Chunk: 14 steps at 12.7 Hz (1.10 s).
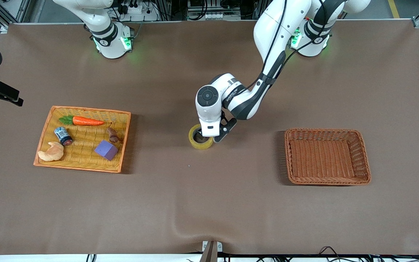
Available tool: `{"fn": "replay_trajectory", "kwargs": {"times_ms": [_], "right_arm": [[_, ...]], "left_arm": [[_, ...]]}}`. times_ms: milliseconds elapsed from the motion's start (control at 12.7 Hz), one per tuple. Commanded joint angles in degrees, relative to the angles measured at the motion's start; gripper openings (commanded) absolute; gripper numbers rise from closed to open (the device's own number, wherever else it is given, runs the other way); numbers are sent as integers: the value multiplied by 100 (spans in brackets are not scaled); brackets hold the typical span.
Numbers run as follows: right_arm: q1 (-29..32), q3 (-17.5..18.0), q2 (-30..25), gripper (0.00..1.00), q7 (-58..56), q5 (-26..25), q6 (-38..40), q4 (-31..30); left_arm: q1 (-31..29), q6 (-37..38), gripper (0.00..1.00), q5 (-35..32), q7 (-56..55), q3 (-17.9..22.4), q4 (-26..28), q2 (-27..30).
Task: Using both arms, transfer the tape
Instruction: 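Lower the left gripper and close it on the tape rim, then lift the tape with the left gripper and carry it over the basket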
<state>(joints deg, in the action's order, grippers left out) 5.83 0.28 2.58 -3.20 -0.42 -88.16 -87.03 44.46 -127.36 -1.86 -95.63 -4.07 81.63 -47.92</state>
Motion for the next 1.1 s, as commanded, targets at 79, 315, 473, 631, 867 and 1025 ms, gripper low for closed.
{"fn": "replay_trajectory", "kwargs": {"times_ms": [79,315,473,631,867,1025], "right_arm": [[129,104,-29,100,30,-37,123,-7],[251,60,-29,100,22,-20,159,80],[243,68,-21,100,21,-28,159,72],[182,68,41,100,21,-28,203,63],[102,95,76,100,4,-37,229,72],[129,95,76,100,4,-37,264,63]], "left_arm": [[63,-79,20,-139,-149,46,-130,-112],[72,-79,0,-148,-105,46,-121,-112],[72,-79,0,-148,-96,46,-121,-103],[63,-79,0,-165,-87,46,-113,-59],[19,105,0,-157,-96,46,-113,239],[-25,587,0,-157,-87,46,-113,528]]}}
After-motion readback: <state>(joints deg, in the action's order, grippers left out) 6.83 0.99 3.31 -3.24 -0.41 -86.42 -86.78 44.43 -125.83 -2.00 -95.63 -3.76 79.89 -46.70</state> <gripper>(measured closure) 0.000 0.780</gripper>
